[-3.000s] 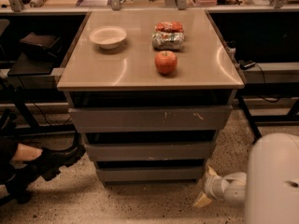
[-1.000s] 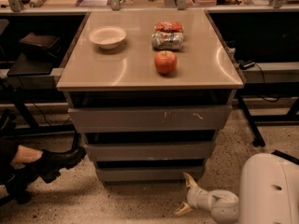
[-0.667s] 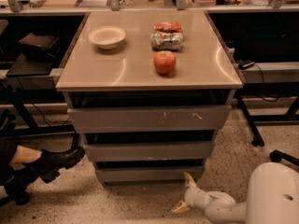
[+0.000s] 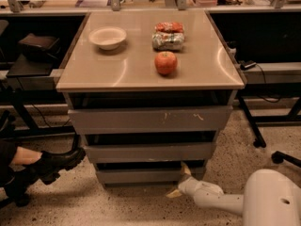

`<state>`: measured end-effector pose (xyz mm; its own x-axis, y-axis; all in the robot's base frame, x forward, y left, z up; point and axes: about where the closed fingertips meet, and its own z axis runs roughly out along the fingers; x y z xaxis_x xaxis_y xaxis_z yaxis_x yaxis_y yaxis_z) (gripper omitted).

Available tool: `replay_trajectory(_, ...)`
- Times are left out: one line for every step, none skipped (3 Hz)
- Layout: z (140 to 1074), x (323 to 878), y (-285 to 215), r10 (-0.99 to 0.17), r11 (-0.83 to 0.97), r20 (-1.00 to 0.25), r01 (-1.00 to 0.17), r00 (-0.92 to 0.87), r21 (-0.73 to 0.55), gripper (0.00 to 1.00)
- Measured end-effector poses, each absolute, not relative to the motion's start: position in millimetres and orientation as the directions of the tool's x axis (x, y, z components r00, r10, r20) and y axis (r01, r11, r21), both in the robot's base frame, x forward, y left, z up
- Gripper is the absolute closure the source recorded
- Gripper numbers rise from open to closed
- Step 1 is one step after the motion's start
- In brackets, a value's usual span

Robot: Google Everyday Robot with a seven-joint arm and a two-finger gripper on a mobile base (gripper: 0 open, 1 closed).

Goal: Open bottom drawer

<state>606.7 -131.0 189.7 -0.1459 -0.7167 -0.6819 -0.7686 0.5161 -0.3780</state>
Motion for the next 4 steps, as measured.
replay_trajectory(189.6, 606.6, -131.0, -0.717, 0.516, -0.682, -0.769, -0.146, -0.378, 0.0)
replay_trajectory(188.1, 622.1, -133.2, -0.749, 0.488, -0.655, -0.754, -0.102, -0.44, 0.0)
replay_trajectory(178.5, 643.4, -105.6, -0.814, 0.39, -0.582, -0.736, 0.005, -0.553, 0.0)
replay_trajectory(186.7, 661.2, -74.1, -0.826, 0.355, -0.559, -0.711, 0.066, -0.608, 0.0)
